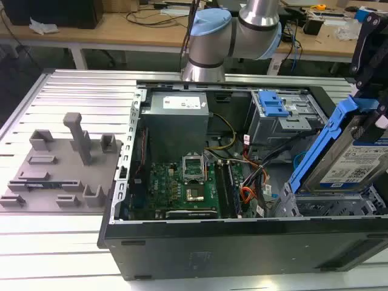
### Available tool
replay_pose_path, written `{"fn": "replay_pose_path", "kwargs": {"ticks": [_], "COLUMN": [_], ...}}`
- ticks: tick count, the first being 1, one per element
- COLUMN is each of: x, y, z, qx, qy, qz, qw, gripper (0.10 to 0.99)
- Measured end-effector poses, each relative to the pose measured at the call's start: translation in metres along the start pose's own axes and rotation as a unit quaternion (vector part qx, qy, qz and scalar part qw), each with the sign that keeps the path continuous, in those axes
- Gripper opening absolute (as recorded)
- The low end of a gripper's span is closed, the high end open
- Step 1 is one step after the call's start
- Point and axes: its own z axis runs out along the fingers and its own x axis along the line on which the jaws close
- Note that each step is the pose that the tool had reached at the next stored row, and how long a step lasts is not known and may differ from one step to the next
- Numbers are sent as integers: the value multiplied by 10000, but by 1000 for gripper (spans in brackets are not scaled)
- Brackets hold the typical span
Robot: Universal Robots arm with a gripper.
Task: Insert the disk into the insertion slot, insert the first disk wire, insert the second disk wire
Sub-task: 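Insert the disk into the insertion slot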
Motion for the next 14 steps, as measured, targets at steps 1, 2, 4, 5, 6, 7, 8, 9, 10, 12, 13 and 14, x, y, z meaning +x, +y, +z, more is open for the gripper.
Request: {"fn": "replay_pose_path", "kwargs": {"ticks": [1, 2, 4, 5, 6, 7, 8, 9, 10, 12, 13, 14], "x": [0, 0, 0, 0, 0, 0, 0, 0, 0, 0, 0, 0], "y": [0, 0, 0, 0, 0, 0, 0, 0, 0, 0, 0, 0], "z": [0, 0, 0, 0, 0, 0, 0, 0, 0, 0, 0, 0], "qx": [0, 0, 0, 0, 0, 0, 0, 0, 0, 0, 0, 0], "qy": [0, 0, 0, 0, 0, 0, 0, 0, 0, 0, 0, 0], "qz": [0, 0, 0, 0, 0, 0, 0, 0, 0, 0, 0, 0], "qw": [10000, 10000, 10000, 10000, 10000, 10000, 10000, 10000, 10000, 10000, 10000, 10000], "gripper": [365, 365, 365, 365, 365, 365, 365, 365, 365, 365, 365, 365]}}
